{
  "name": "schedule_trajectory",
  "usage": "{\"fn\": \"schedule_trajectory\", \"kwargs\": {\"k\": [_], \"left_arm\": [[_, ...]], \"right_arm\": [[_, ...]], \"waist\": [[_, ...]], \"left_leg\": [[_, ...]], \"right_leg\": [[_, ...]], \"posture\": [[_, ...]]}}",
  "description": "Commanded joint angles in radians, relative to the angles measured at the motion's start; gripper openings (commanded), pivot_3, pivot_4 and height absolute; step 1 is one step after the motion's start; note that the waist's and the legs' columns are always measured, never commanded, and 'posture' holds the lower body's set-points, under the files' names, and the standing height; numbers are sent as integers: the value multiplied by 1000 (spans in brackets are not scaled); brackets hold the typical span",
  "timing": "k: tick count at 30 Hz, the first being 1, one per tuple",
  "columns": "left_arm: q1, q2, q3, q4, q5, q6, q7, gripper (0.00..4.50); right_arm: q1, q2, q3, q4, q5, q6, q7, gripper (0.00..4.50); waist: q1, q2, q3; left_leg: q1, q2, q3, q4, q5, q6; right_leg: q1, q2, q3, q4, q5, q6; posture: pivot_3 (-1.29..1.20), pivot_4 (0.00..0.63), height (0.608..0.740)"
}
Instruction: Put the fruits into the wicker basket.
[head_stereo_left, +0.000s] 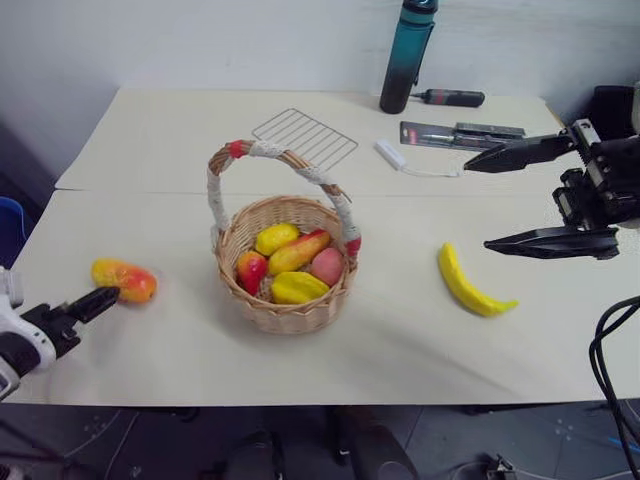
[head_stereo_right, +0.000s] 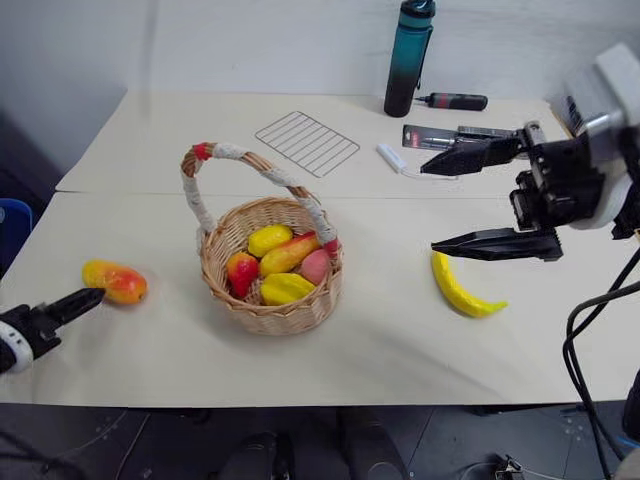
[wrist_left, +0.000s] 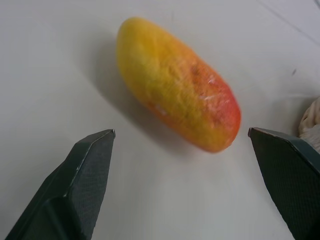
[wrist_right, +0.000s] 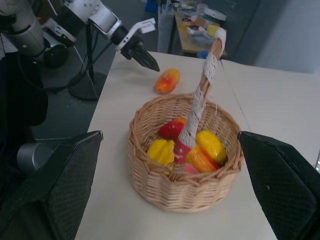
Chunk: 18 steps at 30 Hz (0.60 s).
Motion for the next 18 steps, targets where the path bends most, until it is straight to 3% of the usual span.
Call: {"fn": "schedule_trajectory", "kwargs": {"k": [1,10,13,18], "left_arm": [[-67,-18,17,30,-35,1,104,4500],[-292,-119,-3,215,83,1,348,4500],[-333,-124,6,267,95,1,358,3916],[-351,-117,11,296,96,1,358,2498]], "right_arm": [[-50,14,-1,-17,22,2,-9,4467],[-80,54,5,-12,-1,-30,-54,4467],[-96,55,-1,-16,8,-21,-62,4500],[-103,59,-5,-21,19,-10,-76,4500]], "waist": [[2,0,0],[27,0,0],[26,0,0],[22,0,0]], "left_leg": [[0,0,0,0,0,0],[-1,0,-2,3,0,-2],[-2,0,-2,3,0,-2],[-1,0,-1,3,0,-3]], "right_leg": [[0,0,0,0,0,0],[0,0,-1,2,0,0],[0,0,-1,2,0,0],[-1,0,-1,5,0,0]], "posture": [[0,150,740],[0,150,740],[0,150,740],[0,150,740]]}}
